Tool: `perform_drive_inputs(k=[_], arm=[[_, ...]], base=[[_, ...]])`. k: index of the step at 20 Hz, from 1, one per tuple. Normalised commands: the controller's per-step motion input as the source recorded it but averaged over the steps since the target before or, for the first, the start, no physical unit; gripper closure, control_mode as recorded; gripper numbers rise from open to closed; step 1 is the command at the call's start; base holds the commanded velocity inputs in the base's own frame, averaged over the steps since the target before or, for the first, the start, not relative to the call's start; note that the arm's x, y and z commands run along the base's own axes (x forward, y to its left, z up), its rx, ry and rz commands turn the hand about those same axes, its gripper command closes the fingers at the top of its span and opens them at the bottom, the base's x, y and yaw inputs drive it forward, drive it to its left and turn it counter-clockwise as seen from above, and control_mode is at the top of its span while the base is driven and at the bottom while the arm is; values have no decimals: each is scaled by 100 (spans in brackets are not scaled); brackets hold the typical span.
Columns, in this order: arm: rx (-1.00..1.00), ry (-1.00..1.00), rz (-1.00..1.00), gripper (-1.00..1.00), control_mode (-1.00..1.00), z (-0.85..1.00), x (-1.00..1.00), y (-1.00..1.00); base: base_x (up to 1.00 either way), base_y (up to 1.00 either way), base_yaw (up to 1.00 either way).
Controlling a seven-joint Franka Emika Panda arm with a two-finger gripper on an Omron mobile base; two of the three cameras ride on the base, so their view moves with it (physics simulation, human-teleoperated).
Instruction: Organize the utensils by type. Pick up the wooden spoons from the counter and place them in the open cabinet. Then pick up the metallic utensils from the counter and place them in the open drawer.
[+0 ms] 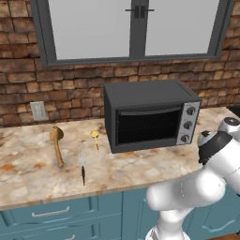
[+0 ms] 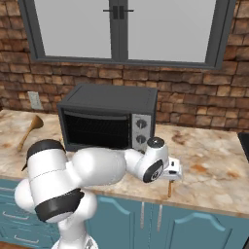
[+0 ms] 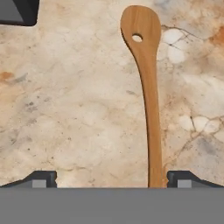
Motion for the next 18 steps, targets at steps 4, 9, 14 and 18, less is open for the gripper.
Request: perform_drive_inputs(k=[4, 9, 14, 18], arm=[[1, -1, 0, -100, -100, -36, 42, -33], [3, 0, 0, -100, -100, -23, 39, -39], [0, 0, 0, -100, -100, -35, 28, -30], [0, 3, 0, 100, -100, -79, 13, -16]], base=[[0, 0, 0], [0, 0, 0], [0, 0, 0], [0, 0, 0]])
